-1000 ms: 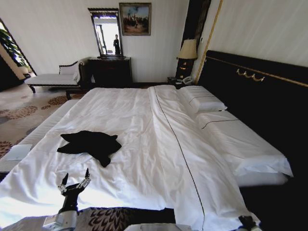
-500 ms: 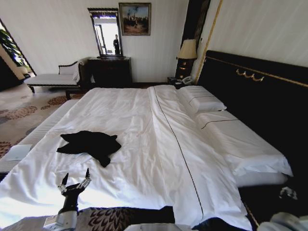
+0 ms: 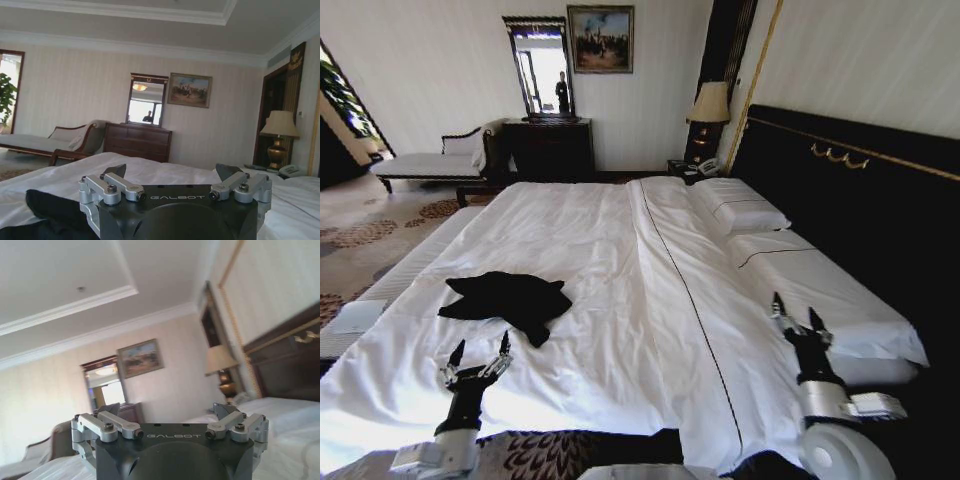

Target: Fold the clothes on the bed.

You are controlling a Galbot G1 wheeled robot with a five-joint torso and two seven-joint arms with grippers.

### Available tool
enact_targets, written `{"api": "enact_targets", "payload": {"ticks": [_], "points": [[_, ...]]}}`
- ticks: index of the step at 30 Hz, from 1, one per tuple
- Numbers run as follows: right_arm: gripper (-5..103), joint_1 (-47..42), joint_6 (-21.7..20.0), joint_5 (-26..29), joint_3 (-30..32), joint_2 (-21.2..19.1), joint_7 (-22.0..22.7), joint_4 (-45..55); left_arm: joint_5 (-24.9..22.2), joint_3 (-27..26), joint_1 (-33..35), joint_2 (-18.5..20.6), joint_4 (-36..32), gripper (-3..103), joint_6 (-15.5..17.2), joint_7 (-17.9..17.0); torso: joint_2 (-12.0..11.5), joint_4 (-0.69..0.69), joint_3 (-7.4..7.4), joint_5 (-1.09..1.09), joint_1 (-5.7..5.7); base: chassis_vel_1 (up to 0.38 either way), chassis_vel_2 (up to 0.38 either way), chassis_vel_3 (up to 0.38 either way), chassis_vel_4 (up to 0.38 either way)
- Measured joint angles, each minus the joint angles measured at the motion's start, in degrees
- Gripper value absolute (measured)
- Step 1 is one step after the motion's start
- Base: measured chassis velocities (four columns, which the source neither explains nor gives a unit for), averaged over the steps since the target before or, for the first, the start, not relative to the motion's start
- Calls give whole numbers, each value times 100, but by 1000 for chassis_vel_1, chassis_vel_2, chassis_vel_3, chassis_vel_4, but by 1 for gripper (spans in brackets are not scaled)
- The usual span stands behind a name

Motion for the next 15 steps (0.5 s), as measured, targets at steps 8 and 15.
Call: {"api": "enact_targets", "payload": {"ticks": [8, 15], "points": [[100, -232, 531, -831, 26, 51, -649, -93, 3, 96, -58, 133, -350, 100, 259, 338, 0, -1, -1, -1, 0, 0, 0, 0, 0], [100, -415, 428, -1158, 138, 89, -628, 42, 1, 71, -78, 198, -397, 100, 277, 404, 0, -1, -1, -1, 0, 0, 0, 0, 0]]}}
